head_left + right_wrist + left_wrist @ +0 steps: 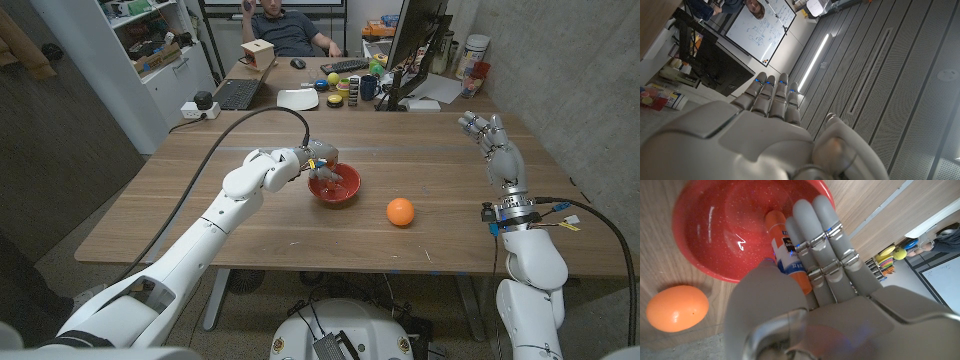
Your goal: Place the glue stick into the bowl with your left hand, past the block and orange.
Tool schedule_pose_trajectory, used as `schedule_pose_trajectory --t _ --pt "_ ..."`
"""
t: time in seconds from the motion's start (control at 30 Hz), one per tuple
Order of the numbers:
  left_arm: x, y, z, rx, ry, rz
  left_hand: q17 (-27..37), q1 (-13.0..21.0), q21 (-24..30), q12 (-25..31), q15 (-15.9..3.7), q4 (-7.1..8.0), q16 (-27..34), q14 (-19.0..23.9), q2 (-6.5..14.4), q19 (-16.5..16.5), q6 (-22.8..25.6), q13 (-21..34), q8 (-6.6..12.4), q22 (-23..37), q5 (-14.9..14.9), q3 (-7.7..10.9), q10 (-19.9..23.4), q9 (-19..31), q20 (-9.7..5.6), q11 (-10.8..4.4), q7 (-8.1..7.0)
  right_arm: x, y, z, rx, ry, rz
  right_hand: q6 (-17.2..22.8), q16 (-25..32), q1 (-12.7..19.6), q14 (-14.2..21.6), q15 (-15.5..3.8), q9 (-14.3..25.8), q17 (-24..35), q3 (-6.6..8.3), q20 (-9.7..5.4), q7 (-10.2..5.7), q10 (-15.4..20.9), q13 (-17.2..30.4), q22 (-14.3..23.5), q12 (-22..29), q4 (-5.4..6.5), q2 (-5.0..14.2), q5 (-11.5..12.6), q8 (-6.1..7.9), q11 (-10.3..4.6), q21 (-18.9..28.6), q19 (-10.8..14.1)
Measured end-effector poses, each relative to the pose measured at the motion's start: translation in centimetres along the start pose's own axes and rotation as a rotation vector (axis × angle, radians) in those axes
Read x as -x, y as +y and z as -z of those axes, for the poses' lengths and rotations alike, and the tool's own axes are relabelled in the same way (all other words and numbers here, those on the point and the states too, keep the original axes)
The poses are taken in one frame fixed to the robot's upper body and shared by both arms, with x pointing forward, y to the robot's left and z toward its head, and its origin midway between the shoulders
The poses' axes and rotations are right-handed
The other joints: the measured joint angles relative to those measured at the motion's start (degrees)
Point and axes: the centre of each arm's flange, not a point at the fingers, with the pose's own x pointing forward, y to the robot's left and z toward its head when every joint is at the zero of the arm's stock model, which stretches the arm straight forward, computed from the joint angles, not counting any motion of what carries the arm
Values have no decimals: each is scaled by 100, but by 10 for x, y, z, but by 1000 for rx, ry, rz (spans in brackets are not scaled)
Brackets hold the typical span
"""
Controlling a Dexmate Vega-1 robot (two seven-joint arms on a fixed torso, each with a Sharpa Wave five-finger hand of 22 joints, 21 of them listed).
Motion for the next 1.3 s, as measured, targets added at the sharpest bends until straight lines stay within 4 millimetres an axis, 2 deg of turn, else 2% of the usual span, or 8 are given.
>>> schedule_pose_trajectory --t 0.27,0.53,0.9,0.93,1.03,1.07,1.1,1.3 --pt "-1 -2 -1 -2 0 27 -158 0 -24 -336 54 -17 -332 -54 0 -20 20 0 -180 0 0 17 -74 -116 20 -83 17 0 0 1 -4 1 -2 0 0 38 0 0 0 0 0 -33 0 0 0 0 0 0 38 0 0 0 0 33" --pt "-2 -3 -1 -7 3 51 -240 0 -79 -733 59 -57 -764 -82 0 -20 61 0 -397 5 0 -19 -185 -145 21 -195 -24 1 -1 2 -6 1 0 0 0 38 13 13 0 0 0 0 0 0 0 0 0 0 38 0 0 0 0 64" --pt "-4 -3 -2 -18 4 72 -264 -3 -228 -1309 31 -173 -1441 -111 -4 -19 113 0 -640 -24 0 -129 -219 -146 21 -228 -75 2 -2 1 -3 -2 6 21 0 38 21 21 0 0 1 0 21 0 0 0 0 0 38 0 0 0 0 63" --pt "-4 -3 -2 -20 4 74 -264 -44 -242 -1358 31 -173 -1508 -111 -44 -19 113 0 -658 -29 -6 -184 -219 -146 21 -228 -76 2 -2 1 -4 -2 7 21 0 38 21 21 0 0 1 0 21 -14 0 0 0 0 38 0 0 14 0 63" --pt "-4 -3 -3 -24 5 78 -264 -240 -290 -1491 -58 -135 -1672 -200 -284 -20 373 21 -682 -57 -40 -364 -271 -142 20 -320 -270 3 -2 1 -3 -3 9 3 0 38 21 21 0 0 1 0 47 -23 0 0 0 0 38 0 0 23 0 63" --pt "-4 -4 -3 -25 6 80 -264 -301 -295 -1497 -71 -132 -1704 -212 -344 -20 579 27 -700 -52 -40 -400 -289 -141 20 -336 -100 3 -3 1 -3 -4 9 18 0 38 21 21 0 0 1 0 67 -23 0 0 0 0 38 0 0 23 0 63" --pt "-4 -4 -3 -27 6 84 -264 -342 -295 -1520 -72 -135 -1719 -213 -385 -20 652 29 -707 -43 -40 -431 -288 -138 20 -335 -45 3 -3 1 -3 -3 9 20 0 38 21 21 0 0 1 0 83 -23 0 0 0 0 38 0 0 23 1 63" --pt "-3 -5 -2 -34 14 88 -247 -543 -346 -1642 -72 -147 -1814 -213 -586 -20 618 29 -745 -12 -40 -560 -303 -139 20 -305 -10 3 -2 2 -4 -3 11 20 0 38 21 84 0 -12 1 0 83 -9 0 0 0 0 38 0 0 73 -19 63"
